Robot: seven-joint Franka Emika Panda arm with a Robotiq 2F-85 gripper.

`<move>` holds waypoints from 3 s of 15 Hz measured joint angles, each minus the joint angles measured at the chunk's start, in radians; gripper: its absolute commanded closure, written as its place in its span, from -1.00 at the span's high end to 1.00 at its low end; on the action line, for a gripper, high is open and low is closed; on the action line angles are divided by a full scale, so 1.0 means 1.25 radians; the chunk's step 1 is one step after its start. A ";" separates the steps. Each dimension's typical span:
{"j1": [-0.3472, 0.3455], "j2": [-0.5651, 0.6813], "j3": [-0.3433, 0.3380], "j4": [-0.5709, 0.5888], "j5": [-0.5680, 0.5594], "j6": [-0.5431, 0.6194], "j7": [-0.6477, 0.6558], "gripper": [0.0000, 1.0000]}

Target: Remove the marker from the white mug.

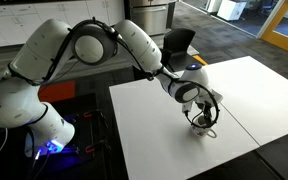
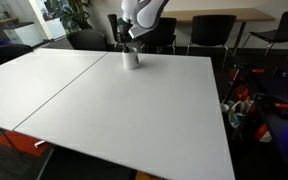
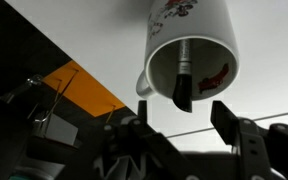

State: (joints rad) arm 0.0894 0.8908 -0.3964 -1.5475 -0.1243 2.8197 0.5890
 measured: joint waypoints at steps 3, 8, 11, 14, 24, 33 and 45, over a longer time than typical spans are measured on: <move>0.004 0.000 -0.001 0.000 0.000 -0.036 -0.002 0.32; -0.001 -0.002 0.017 0.000 0.000 -0.058 -0.019 0.25; -0.012 -0.002 0.036 0.000 0.009 -0.063 -0.044 0.26; -0.022 -0.002 0.050 0.002 0.025 -0.069 -0.062 0.24; -0.081 -0.001 0.111 0.017 0.061 -0.072 -0.128 0.25; -0.108 0.033 0.137 0.051 0.065 -0.072 -0.140 0.21; -0.113 0.063 0.134 0.084 0.065 -0.037 -0.171 0.09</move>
State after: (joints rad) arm -0.0518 0.9692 -0.2285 -1.4431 -0.0433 2.7738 0.3757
